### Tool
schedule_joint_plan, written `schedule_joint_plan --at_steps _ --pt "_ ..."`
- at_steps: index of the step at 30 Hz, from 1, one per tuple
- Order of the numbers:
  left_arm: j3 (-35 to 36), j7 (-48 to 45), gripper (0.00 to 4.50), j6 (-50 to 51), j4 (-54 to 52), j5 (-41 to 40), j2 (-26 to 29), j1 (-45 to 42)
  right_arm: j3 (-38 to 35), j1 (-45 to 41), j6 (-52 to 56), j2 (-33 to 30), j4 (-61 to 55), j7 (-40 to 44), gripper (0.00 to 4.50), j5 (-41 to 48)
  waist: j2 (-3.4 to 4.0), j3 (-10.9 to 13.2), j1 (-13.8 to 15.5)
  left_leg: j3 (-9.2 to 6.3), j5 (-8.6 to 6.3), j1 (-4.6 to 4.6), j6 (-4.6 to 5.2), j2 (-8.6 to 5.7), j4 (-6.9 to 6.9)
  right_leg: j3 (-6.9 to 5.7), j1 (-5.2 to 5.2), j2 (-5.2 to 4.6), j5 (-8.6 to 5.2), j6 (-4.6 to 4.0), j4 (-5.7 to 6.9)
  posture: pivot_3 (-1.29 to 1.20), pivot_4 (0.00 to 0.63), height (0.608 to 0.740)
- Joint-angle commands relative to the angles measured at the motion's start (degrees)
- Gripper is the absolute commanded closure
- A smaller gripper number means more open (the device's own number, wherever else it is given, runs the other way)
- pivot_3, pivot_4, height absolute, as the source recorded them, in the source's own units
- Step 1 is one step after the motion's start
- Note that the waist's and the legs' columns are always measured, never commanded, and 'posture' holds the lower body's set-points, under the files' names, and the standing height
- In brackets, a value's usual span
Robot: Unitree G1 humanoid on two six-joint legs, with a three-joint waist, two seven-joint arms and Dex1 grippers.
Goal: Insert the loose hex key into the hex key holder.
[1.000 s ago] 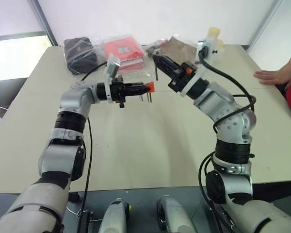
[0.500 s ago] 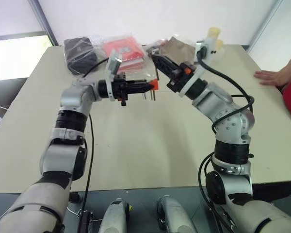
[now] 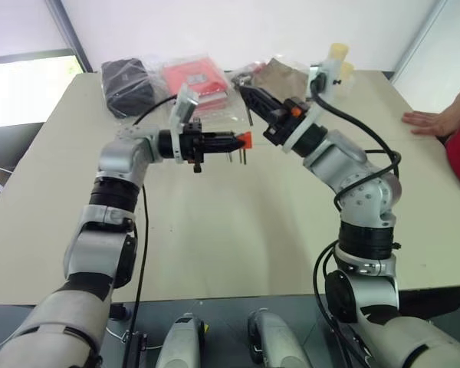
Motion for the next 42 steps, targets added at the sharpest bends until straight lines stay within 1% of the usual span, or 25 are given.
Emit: schedule_joint_plan --at_steps 1,14,26,42 --pt "0.9 0.2 4.5 -1.2 -0.6 -0.6 -0.2 -1.0 0.0 -0.7 -1.6 0.1 -2.2 0.2 4.42 1.1 0.0 0.0 0.0 0.0 0.0 0.0 0.0 0.0 0.0 0.0 0.0 0.0 0.0 0.0 0.0 0.0 0.15 0.74" --pt "2.9 1.1 4.5 1.4 -1.3 -3.2 -0.6 -2.4 0.7 0.9 -2.2 0.6 -2.2 0.0 4.42 1.0 0.01 0.0 0.0 0.0 0.0 -0.01 0.0 0.0 0.0 0.0 -0.01 0.0 0.0 0.0 0.0 0.0 0.15 0.74" --pt "2.3 0.4 4.5 2.9 -3.9 -3.4 0.0 -0.8 0.8 0.7 -3.6 0.3 -0.9 0.2 4.42 0.7 0.01 0.0 0.0 0.0 0.0 -0.01 0.0 0.0 0.0 0.0 -0.01 0.01 0.0 0.0 0.0 0.0 0.15 0.74" --pt "3.6 1.2 4.5 5.3 -5.1 -4.8 0.3 -0.6 1.0 1.6 -5.0 -0.4 0.7 1.3 4.42 -0.6 0.01 0.0 0.0 0.0 0.0 -0.01 0.0 0.0 -0.01 0.0 -0.01 0.01 0.0 0.0 -0.01 0.0 0.15 0.74"
